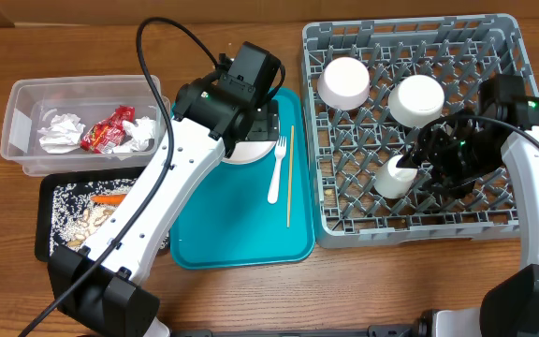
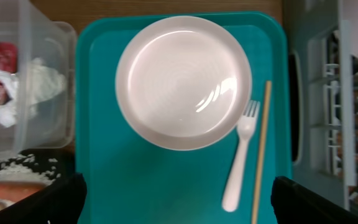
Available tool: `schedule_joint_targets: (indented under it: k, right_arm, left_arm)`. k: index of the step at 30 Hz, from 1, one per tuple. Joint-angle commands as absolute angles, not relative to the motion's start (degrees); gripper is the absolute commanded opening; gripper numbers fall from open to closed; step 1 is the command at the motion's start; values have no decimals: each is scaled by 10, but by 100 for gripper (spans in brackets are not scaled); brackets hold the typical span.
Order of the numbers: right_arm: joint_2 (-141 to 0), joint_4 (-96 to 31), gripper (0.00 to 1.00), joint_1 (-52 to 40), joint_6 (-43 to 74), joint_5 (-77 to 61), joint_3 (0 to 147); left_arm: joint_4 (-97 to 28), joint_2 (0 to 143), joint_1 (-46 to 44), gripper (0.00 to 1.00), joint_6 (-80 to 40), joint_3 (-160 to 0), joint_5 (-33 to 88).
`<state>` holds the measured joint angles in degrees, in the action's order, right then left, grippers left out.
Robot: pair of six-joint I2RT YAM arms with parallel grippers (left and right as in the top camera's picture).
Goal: Sort waste into correct bins and load items into the dishwasher
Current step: 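Move the left gripper to the white plate and grasp its rim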
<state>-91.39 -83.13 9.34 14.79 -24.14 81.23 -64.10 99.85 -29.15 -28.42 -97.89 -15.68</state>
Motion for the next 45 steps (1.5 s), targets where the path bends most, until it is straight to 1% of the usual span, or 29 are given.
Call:
schedule_joint_targets:
  k: [1, 6, 7, 10, 11, 12, 21, 24, 30, 33, 40, 42, 45]
  right_arm:
    - [-913, -829, 68, 94, 146, -238, 817]
    - [-913, -829, 69, 94, 147, -238, 817]
    - [-913, -828, 69, 94, 147, -238, 817]
    - [-913, -829, 68, 94, 146, -238, 817]
    - [-913, -829, 68, 94, 146, -238, 817]
    - [-913, -829, 68, 94, 147, -238, 817]
    - [-913, -826, 68, 94, 147, -238, 817]
    - [-913, -824, 68, 94, 147, -238, 817]
    - [-913, -822, 68, 94, 147, -238, 817]
    - [-913, -822, 69, 94, 147, -238, 817]
    - [-913, -822, 68, 94, 147, -238, 817]
    - [-913, -822, 69, 94, 147, -238, 817]
    - [-913, -822, 69, 94, 147, -238, 817]
  left_arm:
    - [-644, 993, -292, 100, -278, -985, -215]
    - [-640, 999, -292, 100, -279, -961, -211]
    - [-640, 1000, -292, 98, -279, -955, -212]
    - [-628, 1006, -284, 95, -279, -931, -214]
    - [-624, 1009, -280, 96, -284, -925, -210]
    - [-621, 1010, -275, 100, -292, -919, -205]
    - [-584, 1035, -184, 96, -294, -885, -76]
    - [-573, 1055, -160, 96, -291, -884, -46]
    - [-549, 1116, -149, 97, -291, -883, -46]
    - [-541, 1151, -149, 92, -291, -883, -46]
    - [-524, 1210, -149, 92, -292, -883, -46]
    - [-536, 1215, -143, 91, -289, -893, -40]
    - [-528, 1216, -134, 94, -289, -892, -40]
